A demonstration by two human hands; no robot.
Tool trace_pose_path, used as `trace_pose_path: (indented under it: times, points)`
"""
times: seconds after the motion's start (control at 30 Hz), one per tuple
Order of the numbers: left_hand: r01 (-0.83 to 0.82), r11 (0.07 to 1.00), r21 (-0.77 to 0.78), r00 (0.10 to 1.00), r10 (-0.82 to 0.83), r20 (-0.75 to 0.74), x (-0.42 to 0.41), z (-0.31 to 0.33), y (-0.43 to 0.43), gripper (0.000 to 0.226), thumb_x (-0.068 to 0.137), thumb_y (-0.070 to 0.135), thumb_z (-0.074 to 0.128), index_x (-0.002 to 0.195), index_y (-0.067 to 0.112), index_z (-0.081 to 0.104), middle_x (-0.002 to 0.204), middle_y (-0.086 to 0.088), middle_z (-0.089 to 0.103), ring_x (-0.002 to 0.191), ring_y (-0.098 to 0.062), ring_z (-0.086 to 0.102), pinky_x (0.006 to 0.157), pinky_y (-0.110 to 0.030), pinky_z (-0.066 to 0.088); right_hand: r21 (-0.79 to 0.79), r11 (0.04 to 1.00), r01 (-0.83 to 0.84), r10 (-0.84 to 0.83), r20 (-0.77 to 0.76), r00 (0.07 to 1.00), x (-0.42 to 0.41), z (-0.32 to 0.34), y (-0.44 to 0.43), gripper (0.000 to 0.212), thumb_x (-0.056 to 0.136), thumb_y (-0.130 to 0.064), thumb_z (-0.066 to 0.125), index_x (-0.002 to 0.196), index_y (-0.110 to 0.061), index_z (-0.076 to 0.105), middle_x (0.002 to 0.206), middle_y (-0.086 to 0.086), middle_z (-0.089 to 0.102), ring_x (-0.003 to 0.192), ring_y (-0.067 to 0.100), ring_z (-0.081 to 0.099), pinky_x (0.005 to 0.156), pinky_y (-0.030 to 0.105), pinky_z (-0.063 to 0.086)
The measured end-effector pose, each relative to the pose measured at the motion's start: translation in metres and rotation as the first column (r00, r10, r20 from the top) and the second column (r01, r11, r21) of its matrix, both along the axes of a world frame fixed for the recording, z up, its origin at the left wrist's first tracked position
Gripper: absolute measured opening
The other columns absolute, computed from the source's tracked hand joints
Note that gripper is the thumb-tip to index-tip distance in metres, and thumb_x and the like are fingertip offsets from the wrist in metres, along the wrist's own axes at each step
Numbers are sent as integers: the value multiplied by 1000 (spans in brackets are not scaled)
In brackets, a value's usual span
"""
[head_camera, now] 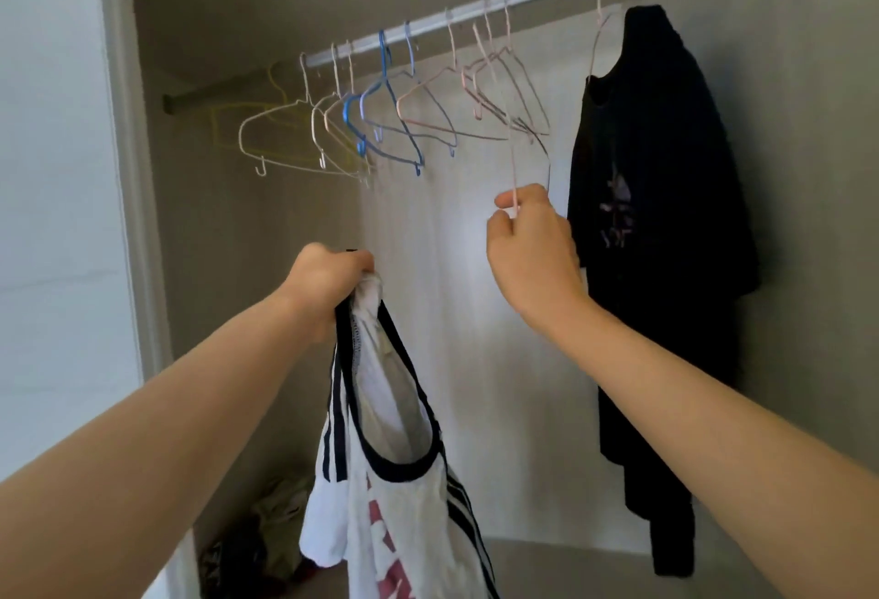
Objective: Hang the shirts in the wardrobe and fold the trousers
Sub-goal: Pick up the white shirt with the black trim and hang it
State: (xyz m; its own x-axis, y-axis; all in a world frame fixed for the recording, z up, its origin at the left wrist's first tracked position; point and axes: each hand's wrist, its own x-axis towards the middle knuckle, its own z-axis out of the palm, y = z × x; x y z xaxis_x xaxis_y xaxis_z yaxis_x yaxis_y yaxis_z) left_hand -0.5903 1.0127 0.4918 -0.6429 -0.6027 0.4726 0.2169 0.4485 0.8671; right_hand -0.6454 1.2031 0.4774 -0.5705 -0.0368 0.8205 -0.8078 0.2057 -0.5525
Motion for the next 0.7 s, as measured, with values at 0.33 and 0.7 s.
trace_pose_path:
  times: [0.33, 0.7]
  points:
    - [-218, 968, -121, 961, 235, 143, 87, -73, -45, 14, 75, 7, 66, 72, -5, 61, 68, -8, 48, 64, -20, 45, 59, -32, 37, 169, 967, -191, 190, 22, 982, 90, -106, -54, 14, 103, -27, 33, 115, -20, 33, 80, -3, 58, 75, 27, 58, 69, 36, 43]
    - [-356, 895, -270, 843, 432, 319, 199, -132, -94, 31, 79, 18, 72, 80, -11, 62, 66, -7, 46, 63, -20, 39, 60, -31, 33, 59, 759, -648, 647, 45, 762, 163, -172, -97, 17, 103, -34, 29, 95, -21, 38, 65, 13, 49, 55, 30, 46, 51, 54, 41]
